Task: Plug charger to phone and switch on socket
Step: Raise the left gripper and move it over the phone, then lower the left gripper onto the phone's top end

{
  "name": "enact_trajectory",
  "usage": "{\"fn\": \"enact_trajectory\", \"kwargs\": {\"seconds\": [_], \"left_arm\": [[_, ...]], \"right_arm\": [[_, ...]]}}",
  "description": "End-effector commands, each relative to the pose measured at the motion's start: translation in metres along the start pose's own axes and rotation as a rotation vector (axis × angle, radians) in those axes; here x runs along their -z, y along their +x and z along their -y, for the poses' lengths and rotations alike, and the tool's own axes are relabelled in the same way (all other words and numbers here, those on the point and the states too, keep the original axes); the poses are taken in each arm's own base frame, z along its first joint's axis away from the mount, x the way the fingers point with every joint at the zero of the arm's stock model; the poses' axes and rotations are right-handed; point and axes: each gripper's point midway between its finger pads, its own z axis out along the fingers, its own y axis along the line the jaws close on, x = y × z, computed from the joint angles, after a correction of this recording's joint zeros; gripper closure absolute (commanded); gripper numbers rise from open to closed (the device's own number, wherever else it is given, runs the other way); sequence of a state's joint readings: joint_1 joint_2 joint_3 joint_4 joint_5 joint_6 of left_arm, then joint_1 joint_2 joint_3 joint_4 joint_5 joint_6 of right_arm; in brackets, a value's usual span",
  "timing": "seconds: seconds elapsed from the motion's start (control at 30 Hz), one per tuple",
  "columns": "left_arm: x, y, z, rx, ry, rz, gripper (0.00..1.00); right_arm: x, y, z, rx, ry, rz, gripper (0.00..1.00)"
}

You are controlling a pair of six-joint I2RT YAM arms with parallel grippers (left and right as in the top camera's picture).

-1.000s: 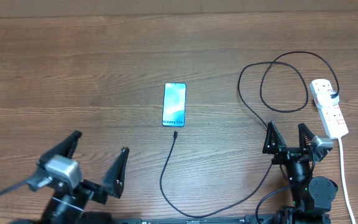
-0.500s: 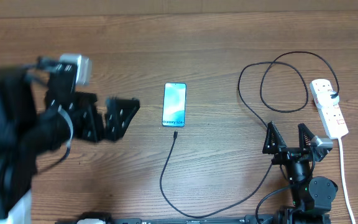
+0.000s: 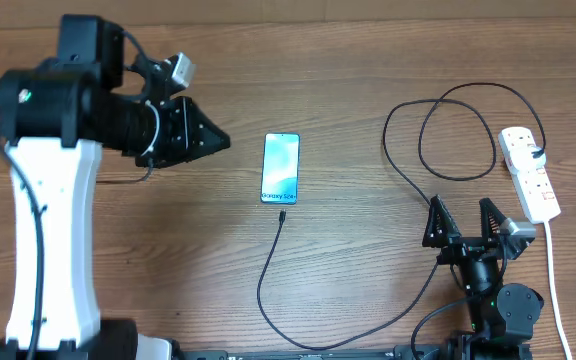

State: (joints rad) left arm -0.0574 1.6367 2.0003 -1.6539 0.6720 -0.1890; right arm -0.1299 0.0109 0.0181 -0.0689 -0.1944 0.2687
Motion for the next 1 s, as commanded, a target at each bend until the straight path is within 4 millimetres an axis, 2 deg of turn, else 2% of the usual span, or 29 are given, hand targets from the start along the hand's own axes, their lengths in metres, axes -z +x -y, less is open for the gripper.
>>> {"fn": "enact_trajectory", "kwargs": {"seconds": [0.0, 0.43, 0.7, 0.97], "left_arm": [[-0.016, -0.003, -0.001, 0.039, 0.015, -0.068, 0.96], [-0.091, 0.005, -0.018, -0.058, -0.224, -0.253, 0.96], [-0.132, 0.005, -0.047, -0.009, -0.505, -0.280, 0.96], [-0.180, 0.015, -0.065, 0.021, -0.602, -0.391, 0.96]], "right_arm": [[0.000, 0.002, 0.001, 0.006, 0.003, 0.004, 0.00], [0.000, 0.002, 0.001, 0.005, 0.003, 0.004, 0.00], [0.000, 0.002, 0.001, 0.005, 0.003, 0.004, 0.00], [0.000, 0.002, 0.001, 0.005, 0.003, 0.003, 0.00]]}}
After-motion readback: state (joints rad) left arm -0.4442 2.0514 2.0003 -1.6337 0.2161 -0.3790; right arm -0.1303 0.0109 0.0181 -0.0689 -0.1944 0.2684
